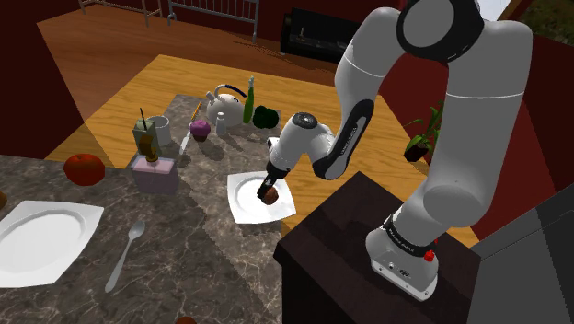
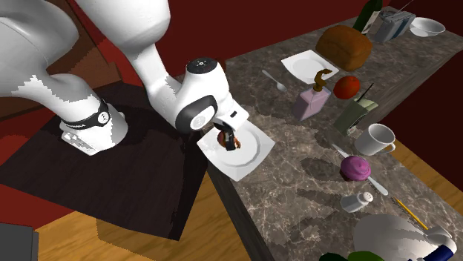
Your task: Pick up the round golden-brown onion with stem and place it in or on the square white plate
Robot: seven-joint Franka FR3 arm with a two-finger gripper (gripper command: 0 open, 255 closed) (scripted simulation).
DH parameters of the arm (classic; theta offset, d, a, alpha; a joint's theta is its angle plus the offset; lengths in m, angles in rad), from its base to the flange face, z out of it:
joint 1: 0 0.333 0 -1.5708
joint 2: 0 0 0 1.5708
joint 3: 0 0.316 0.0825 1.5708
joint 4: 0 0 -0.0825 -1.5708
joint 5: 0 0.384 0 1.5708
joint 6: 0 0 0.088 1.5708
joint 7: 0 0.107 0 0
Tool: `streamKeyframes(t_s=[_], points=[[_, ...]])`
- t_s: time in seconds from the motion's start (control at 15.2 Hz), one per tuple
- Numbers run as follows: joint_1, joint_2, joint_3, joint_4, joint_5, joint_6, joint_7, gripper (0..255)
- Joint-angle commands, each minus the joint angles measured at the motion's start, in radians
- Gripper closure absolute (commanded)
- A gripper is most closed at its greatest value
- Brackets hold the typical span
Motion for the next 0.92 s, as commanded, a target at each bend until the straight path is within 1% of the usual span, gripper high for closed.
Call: streamKeyframes(t_s=[0.0,0.2,0.26,0.33,0.4,0.46,0.86], points=[[0.000,0.001,-0.001,0.000,0.000,0.000,0.000,0],[0.002,0.001,-0.002,0.000,0.000,0.000,0.001,0],[-0.094,-0.044,0.093,-0.030,0.028,-0.038,-0.041,0],[-0.195,-0.086,0.196,-0.060,0.074,-0.073,-0.093,0],[-0.301,-0.128,0.307,-0.092,0.136,-0.104,-0.156,0],[-0.389,-0.161,0.402,-0.116,0.199,-0.126,-0.215,0],[-0.387,-0.162,0.400,-0.117,0.202,-0.126,-0.217,0]])
